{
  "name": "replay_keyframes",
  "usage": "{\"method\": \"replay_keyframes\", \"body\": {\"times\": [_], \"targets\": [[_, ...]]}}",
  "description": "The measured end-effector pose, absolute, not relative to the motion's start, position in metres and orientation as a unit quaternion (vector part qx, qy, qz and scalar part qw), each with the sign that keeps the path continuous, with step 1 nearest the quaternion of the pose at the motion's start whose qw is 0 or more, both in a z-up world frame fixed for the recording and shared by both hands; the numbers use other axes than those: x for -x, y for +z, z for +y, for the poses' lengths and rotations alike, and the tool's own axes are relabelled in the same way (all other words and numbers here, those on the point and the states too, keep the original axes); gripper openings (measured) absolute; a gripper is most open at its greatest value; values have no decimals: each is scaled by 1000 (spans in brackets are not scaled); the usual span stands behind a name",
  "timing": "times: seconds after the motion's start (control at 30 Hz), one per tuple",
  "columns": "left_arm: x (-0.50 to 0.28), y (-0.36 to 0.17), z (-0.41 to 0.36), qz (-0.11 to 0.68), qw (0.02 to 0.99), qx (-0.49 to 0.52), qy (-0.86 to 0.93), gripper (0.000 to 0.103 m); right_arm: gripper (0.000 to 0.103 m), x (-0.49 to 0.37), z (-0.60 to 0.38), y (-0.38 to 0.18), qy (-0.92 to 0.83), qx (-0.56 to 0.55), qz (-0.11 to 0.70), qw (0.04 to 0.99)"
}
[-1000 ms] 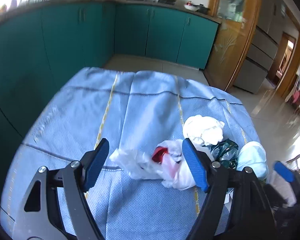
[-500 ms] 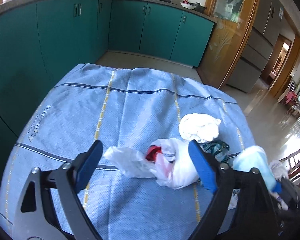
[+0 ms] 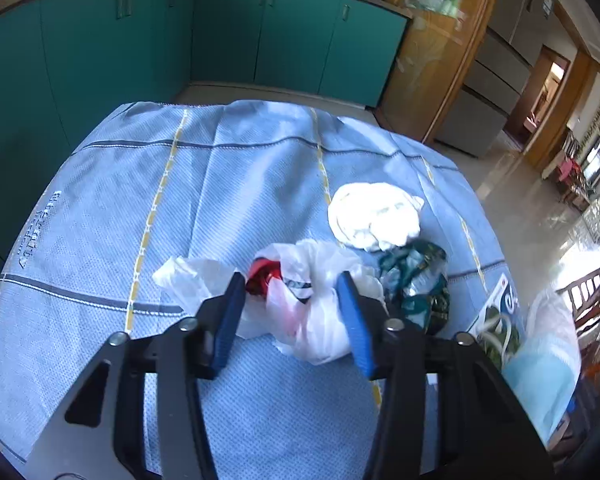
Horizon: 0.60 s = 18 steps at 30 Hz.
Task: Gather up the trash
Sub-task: 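Move the right tool to the blue face mask while the left tool approaches the white plastic bag, then grasp the face mask with the right gripper while the left gripper grasps the white plastic bag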
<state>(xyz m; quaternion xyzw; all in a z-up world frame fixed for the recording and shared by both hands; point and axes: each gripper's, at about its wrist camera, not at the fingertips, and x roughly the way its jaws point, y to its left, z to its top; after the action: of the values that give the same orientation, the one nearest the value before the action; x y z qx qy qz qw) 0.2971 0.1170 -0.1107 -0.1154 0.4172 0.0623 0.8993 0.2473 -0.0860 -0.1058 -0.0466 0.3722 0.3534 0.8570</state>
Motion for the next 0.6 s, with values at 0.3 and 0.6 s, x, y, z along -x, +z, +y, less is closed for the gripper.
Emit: {"method": "replay_keyframes", "body": {"times": [0.3, 0.6], "targets": [[-269, -110, 115, 445, 890, 92, 33, 43, 92, -254, -74, -100, 347, 43, 341, 872], [-250, -95, 139, 412, 906, 75, 68, 87, 91, -260, -46, -108, 366, 51, 350, 861]]}}
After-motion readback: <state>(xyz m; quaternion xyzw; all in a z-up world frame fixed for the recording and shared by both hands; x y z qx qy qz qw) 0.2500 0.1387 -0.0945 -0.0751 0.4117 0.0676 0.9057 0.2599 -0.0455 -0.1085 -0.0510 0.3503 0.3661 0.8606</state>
